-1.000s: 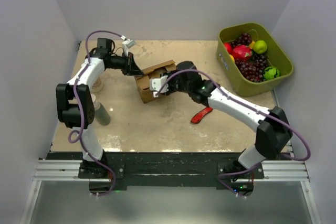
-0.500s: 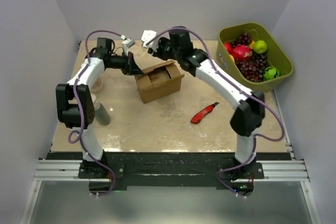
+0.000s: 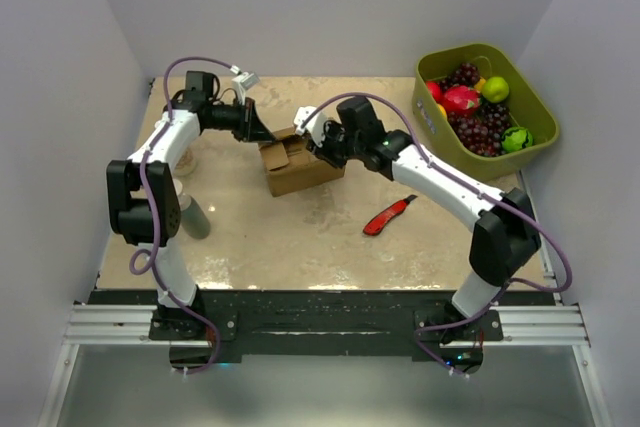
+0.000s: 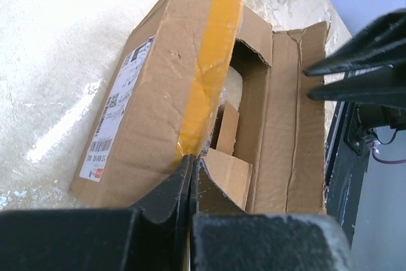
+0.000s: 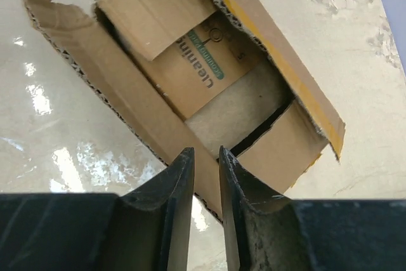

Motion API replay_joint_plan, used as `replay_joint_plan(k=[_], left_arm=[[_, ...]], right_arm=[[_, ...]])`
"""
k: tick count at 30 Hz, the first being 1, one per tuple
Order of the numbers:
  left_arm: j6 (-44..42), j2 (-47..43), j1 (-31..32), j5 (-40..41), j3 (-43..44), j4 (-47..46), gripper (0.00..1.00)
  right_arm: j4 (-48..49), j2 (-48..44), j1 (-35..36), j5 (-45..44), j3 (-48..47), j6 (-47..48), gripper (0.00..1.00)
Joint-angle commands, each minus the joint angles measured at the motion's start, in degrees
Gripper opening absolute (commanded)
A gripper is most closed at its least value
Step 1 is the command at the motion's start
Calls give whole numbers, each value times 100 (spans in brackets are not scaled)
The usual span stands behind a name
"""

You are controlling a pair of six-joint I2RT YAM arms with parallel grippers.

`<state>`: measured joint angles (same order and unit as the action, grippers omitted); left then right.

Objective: Unpack the express box

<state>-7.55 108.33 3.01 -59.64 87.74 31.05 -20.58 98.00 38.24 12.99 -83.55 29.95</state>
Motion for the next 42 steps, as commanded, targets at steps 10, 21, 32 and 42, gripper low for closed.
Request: replay_joint_plan(k=[10,21,32,42], left_arm=[[184,-58,-10,-109,50,-116,0],[158,-5,-10,-154,32,-116,0],[131,12,-10,-145,67,-64,0],[96,74,-10,-83,94,-2,0]], right_arm=[[871,359,52,318,375,-753,41],[924,809,8,1117,-276,-1712,57],[1047,1239,-352,1091,-364,-2257,55],[783,1609,-581,2363,-689,-2380,63]])
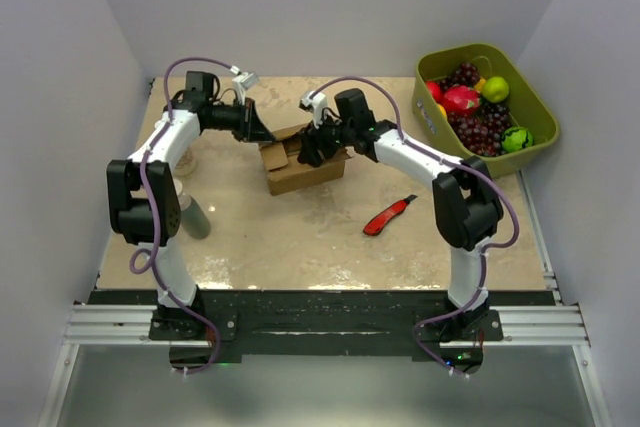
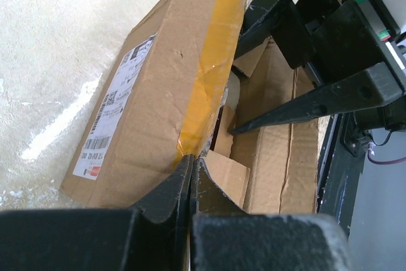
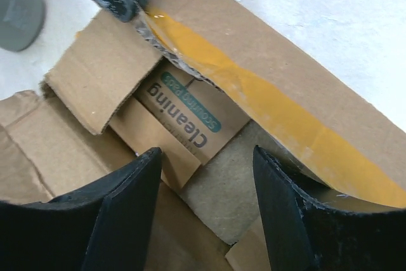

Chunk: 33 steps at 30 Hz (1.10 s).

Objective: Unpack the express box

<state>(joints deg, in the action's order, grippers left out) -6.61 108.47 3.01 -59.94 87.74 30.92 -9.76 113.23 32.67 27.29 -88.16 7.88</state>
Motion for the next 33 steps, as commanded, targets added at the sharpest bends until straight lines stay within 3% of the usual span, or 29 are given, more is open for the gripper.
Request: replay_joint_plan(k=[1,10,14,15,21,28,33], left_arm=[[2,78,-10,-53,102,11,0],[-7,148,-10,-9,129,28,0],[-16,184,-19,0,155,46,0],[-16,184,-19,9,147,37,0],[-7,175,-19,9,164,20,0],[37,43,-28,35,357,-24,0],[11,17,-54,176,541,11,0]], right_arm=[[-272,77,-23,1276,-167,-286,61],[-807,269,-23,1920,-447,134,44],[-861,340,-23,1956,-535,267,17],[-826,314,-23,1843,-562,249,0],[-598,-195,-23,859,-825,240,0],[-465,-750,-23,699,-1888,442,0],[-975,-732,-23,813,-2758,504,0]])
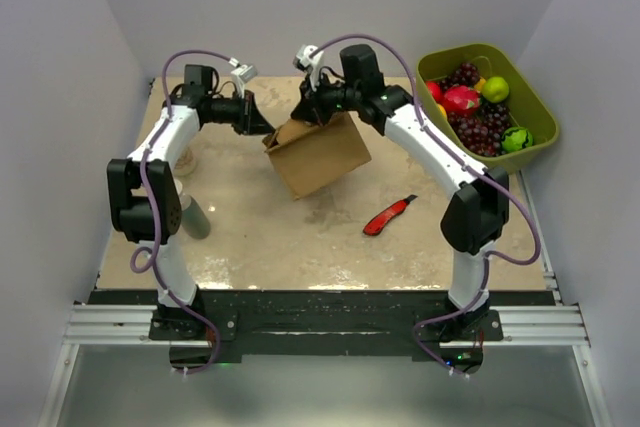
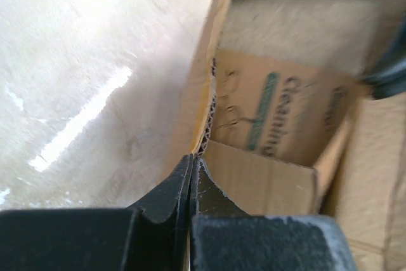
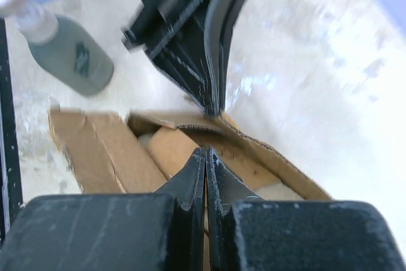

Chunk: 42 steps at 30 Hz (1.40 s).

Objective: Unpack the express box

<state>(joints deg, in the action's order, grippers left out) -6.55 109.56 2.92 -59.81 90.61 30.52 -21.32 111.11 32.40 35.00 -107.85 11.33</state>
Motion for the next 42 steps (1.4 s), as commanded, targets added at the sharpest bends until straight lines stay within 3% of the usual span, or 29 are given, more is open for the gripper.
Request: replay_joint_plan(k=[1,7,14,23,26,30,32,33,36,39,42], left_arm=[[-31,-110,-63,206,290,68,0],[-189,-382,-116,312,519,-29,0],[-13,-470,-116,251,494,-117,0],[-154,-716,-169,374,195,41,0],[-180,-822,-204,356,63,103,0],[-224,-962,-213,347,-131,138,0],[-154,-1006,-213,277,-236,60,0],[-110,-1041,-213,242,-254,24,0],[-23,-1077,-213,145,-263,-81,0],[74,-1103,-213,49,-280,-178,0],[136,-1103,-213,22,-333,-213,0]], right_arm=[[164,-564,-6,7,-799,141,0],[550,-1047,-15,-915,-385,351,0],[682,-775,-278,-1451,-1194,484,0],[998,-1539,-656,-4314,826,-148,0],[1086,-1777,-727,-4685,1388,-289,0],[1113,-1830,-744,-4582,1898,-342,0],[938,-1751,-753,-4136,1865,-246,27],[928,-1751,-744,-3750,1751,-159,46],[972,-1646,-639,-2976,1174,-149,59],[919,-1312,-376,-2308,407,97,57],[683,-969,45,-1419,10,465,45]])
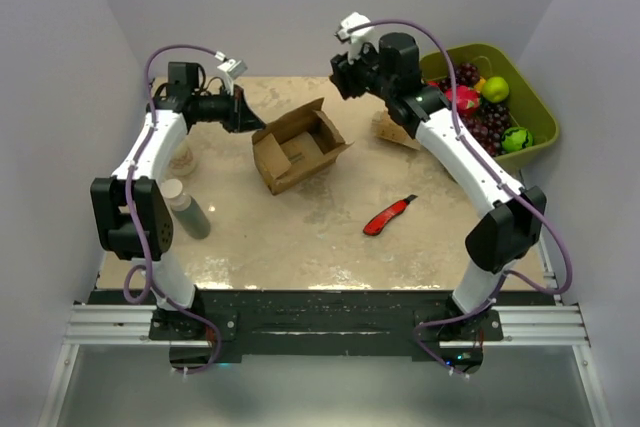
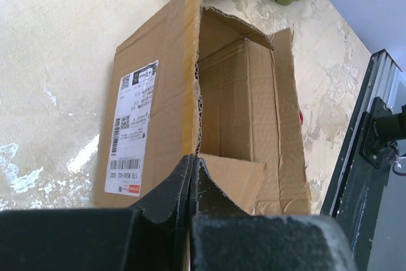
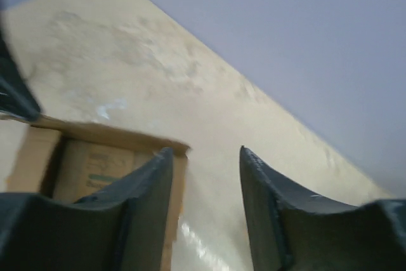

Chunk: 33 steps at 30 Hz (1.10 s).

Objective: Unpack the express box

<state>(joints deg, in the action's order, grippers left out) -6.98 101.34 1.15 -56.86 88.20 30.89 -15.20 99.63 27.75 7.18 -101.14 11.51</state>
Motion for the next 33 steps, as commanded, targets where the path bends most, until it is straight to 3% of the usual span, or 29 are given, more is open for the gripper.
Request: replay_joint_plan(k=[1,5,8,11,17,21,22,25,33], left_arm=[[206,-281,-36,-290,-110,-285,0],[373,-281,-36,-282,-216,-391,0],[654,-299,-36,-422,-461,-759,0],[1085,-290,-36,-580,-620,-1024,0],[1120,-316,-36,-598,-673,-1077,0],[1085,-308,-36,-589,-708,-1077,0],[1076,-299,-36,-615,-708,-1077,0],[954,-308,-36,-633,-673,-963,0],[795,-439,-27,-712,-848,-866,0]], right_arm=[[-52,231,643,1409,-652,553,36],[113,206,1065,1576,205,686,20],[351,39,1189,1751,1101,940,15],[491,-23,1250,1454,1709,976,14],[641,-67,1259,461,2396,1239,12],[773,-357,1259,3,2862,1222,20],[799,-392,1251,64,2916,1196,28],[931,-226,1251,4,2706,829,34],[879,697,1233,20,1414,616,31]])
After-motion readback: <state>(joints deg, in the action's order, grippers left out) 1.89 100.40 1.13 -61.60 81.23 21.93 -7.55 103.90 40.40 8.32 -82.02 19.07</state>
